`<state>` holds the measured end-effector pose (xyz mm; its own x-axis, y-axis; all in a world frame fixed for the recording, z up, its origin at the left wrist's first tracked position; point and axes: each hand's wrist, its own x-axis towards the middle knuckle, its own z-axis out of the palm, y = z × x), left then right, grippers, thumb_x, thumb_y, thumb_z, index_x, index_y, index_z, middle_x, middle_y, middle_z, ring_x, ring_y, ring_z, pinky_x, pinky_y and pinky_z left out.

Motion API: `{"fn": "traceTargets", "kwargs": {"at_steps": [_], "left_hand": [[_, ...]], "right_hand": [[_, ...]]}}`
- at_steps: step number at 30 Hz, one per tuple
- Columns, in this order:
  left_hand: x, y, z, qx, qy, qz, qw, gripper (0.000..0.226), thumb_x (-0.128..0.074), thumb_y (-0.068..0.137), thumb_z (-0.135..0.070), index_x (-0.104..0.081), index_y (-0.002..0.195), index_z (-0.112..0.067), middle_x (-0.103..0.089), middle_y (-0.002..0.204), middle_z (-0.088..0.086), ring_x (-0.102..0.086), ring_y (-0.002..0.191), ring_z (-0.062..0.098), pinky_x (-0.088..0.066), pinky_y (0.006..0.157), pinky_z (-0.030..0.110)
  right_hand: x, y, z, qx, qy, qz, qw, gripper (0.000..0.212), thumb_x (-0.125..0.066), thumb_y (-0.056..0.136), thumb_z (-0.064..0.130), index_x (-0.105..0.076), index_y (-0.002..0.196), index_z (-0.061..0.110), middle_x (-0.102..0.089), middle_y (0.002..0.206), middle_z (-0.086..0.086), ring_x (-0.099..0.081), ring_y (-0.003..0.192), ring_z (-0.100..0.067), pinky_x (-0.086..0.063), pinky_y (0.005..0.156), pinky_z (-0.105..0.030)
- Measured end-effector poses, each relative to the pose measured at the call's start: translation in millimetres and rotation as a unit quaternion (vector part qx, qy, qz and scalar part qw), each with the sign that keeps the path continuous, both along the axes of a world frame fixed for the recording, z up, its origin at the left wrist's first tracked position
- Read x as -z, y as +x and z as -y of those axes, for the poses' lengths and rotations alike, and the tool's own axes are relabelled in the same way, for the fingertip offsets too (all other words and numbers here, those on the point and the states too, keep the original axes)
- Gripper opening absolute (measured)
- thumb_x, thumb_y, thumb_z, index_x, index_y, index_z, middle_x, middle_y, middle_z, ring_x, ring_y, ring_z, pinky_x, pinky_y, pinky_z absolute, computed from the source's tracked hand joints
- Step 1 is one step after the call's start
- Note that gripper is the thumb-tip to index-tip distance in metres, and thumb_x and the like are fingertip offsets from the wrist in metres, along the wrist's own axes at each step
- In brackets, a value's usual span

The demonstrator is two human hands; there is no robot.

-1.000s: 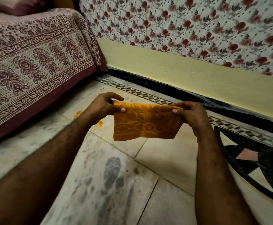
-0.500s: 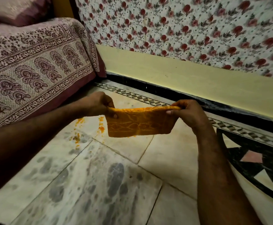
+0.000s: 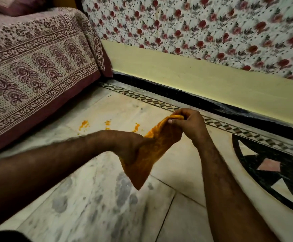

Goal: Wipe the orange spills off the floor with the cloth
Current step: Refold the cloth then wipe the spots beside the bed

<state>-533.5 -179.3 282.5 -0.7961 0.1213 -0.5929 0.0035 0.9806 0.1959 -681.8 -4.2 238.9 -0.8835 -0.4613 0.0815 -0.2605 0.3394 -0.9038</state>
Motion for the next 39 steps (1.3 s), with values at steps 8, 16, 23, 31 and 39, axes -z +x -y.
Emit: {"fn": "traceTargets", "kwargs": {"at_steps": [8, 16, 23, 31, 39], "left_hand": [[-7.8, 6.9, 35.0, -0.242, 0.245, 0.025, 0.939, 0.113, -0.078, 0.081, 0.003, -0.007, 0.159, -0.039, -0.05, 0.134, -0.004, -0.064, 0.105, 0.019, -0.06, 0.071, 0.028], [-4.0, -1.0, 43.4, -0.348, 0.386, -0.04, 0.854, 0.073, -0.059, 0.091, 0.009, -0.035, 0.149, -0.028, -0.063, 0.127, 0.014, -0.07, 0.105, 0.032, -0.061, 0.084, 0.044], [-13.7, -7.4, 51.7, -0.4, 0.445, -0.061, 0.799, 0.026, -0.049, 0.102, -0.023, -0.061, 0.118, -0.006, -0.069, 0.11, 0.018, -0.073, 0.08, 0.026, -0.059, 0.066, 0.034], [-29.4, 5.3, 73.0, -0.292, 0.346, -0.089, 0.887, 0.07, -0.06, 0.09, 0.008, -0.043, 0.141, -0.037, -0.063, 0.127, 0.003, -0.065, 0.109, 0.027, -0.06, 0.077, 0.038], [-16.2, 15.1, 95.9, -0.256, 0.376, -0.07, 0.888, 0.076, -0.06, 0.087, 0.015, -0.05, 0.138, -0.041, -0.065, 0.129, 0.005, -0.066, 0.113, 0.032, -0.059, 0.089, 0.053]], "right_hand": [[6.8, 14.3, -6.6, -0.043, -0.033, 0.071, 0.996, 0.019, -0.082, 0.084, 0.018, -0.071, 0.1, 0.017, -0.072, 0.1, -0.004, -0.068, 0.099, -0.022, -0.058, 0.077, -0.035], [-5.0, 49.5, 19.3, -0.135, -0.056, 0.124, 0.982, 0.023, -0.083, 0.08, 0.01, -0.07, 0.096, 0.018, -0.073, 0.097, -0.005, -0.073, 0.096, -0.025, -0.063, 0.086, -0.043], [2.2, 92.1, 59.0, -0.143, -0.039, 0.036, 0.988, 0.027, -0.082, 0.08, 0.009, -0.079, 0.105, 0.021, -0.076, 0.102, 0.001, -0.072, 0.096, -0.015, -0.059, 0.089, -0.033], [4.0, 56.9, 51.5, -0.112, -0.06, 0.061, 0.99, 0.061, -0.085, 0.08, 0.013, -0.059, 0.134, 0.028, -0.063, 0.135, 0.005, -0.057, 0.123, -0.017, -0.052, 0.103, -0.044], [32.4, 49.0, 41.0, -0.147, -0.01, 0.187, 0.971, 0.038, -0.085, 0.08, 0.025, -0.072, 0.114, 0.015, -0.077, 0.11, -0.005, -0.071, 0.106, -0.028, -0.059, 0.094, -0.043]]}}
